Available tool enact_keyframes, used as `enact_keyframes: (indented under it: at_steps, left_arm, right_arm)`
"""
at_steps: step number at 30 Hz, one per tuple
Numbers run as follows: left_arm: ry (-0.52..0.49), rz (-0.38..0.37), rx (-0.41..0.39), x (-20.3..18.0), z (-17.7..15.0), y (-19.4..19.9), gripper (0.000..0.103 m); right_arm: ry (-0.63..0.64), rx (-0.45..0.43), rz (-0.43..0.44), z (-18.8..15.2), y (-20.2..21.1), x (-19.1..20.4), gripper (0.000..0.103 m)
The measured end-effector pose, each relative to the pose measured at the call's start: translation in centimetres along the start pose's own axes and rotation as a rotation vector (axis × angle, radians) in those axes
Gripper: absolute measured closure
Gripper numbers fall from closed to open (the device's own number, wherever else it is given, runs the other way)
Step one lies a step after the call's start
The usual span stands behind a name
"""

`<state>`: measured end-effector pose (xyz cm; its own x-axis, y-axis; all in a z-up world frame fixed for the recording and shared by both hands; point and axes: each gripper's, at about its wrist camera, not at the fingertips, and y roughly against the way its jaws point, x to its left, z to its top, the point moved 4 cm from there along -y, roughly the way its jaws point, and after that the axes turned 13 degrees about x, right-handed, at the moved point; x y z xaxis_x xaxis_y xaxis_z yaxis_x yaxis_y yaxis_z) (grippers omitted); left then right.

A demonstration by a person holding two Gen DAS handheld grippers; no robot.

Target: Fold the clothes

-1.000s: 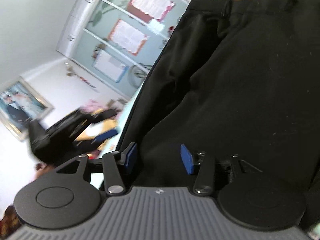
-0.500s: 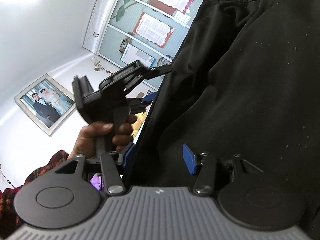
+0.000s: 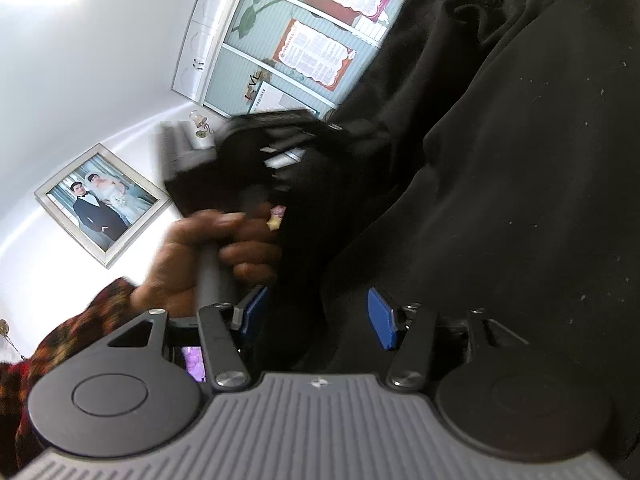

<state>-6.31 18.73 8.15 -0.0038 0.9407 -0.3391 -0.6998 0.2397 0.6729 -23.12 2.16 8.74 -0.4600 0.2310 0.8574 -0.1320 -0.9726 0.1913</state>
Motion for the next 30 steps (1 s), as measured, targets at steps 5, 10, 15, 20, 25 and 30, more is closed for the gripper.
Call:
enact_keyframes:
  at_steps: [5, 10, 15, 20, 25, 30]
  left_arm:
    - [-0.308, -0.026, -0.086, -9.1, -4.5, 7.2, 0.097]
    - [-0.58, 0.147, 0.002, -12.8, -13.4, 3.3, 0.097]
    - [-0.608, 0.208, 0.031, -12.6, -17.7, 1.0, 0.097]
    - [-0.591, 0.201, 0.018, -11.9, -17.2, 1.7, 0.096]
    - [-0.569, 0.176, 0.017, -11.6, -17.2, 1.8, 0.096]
    - [-0.515, 0.136, 0.015, -11.2, -16.7, 2.1, 0.096]
  right_arm:
    - [-0.072, -0.107, -0.075, 0.1, 4.4, 0.5, 0.047]
    - [-0.209, -0.356, -0.223, 0.4, 13.4, -0.2, 0.047]
    - [-0.286, -0.42, -0.309, -0.5, 19.1, -2.0, 0.042]
    - [-0.282, -0.432, -0.326, 0.6, 19.9, -2.3, 0.039]
    - [-0.293, -0.42, -0.374, 3.0, 19.1, -2.5, 0.038]
    - [-0.378, -0.42, -0.432, 4.6, 18.5, -3.4, 0.038]
